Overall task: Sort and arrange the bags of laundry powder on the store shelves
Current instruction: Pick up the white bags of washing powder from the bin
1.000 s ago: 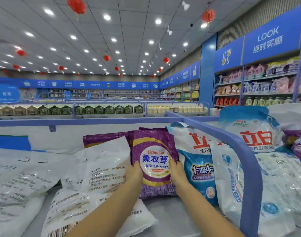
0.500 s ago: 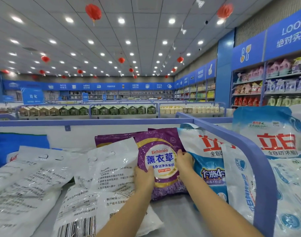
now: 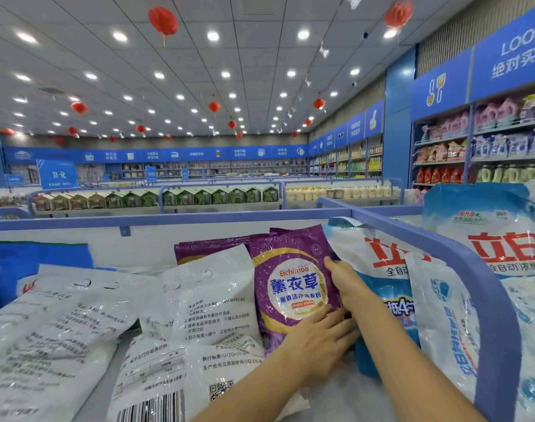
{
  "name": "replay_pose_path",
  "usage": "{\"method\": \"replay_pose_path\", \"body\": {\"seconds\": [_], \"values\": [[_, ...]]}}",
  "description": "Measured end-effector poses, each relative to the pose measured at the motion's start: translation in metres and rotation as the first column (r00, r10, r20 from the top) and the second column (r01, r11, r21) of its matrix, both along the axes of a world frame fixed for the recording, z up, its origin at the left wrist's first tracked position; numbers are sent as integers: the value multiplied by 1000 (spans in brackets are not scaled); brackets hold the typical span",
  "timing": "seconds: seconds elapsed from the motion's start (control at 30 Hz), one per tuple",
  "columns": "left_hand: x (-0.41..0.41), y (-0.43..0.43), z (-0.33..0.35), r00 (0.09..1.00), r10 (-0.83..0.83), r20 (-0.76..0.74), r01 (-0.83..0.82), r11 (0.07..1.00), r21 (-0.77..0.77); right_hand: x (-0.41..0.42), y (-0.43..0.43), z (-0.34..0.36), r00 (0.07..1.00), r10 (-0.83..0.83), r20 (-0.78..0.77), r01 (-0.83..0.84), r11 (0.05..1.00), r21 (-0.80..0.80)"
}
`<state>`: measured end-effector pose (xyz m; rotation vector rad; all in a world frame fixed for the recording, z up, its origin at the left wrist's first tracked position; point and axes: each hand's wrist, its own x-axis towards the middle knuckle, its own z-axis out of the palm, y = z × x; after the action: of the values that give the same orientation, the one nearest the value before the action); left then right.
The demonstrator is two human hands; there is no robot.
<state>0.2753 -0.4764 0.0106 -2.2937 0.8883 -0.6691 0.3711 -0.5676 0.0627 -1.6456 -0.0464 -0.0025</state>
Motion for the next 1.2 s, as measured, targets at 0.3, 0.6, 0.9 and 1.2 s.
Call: {"method": "replay_pose_path", "body": {"seconds": [0.3,0.6,0.9,1.2], "values": [[11,5,-16,986,-52,-157,29,989,-143,7,13,-5,959,-264,108,257,964,74],[6,8,-14,991,61,-116,-34,975,220,8,30,4,886,-442,140,460,875,-149],[9,2,-15,983,52,-177,-29,991,127,-17,49,14,823,-199,531,507,679,-531],[-51,66,23,951,-139,-274,19,917,-398,-39,45,-6,785,116,608,501,457,-735]]}}
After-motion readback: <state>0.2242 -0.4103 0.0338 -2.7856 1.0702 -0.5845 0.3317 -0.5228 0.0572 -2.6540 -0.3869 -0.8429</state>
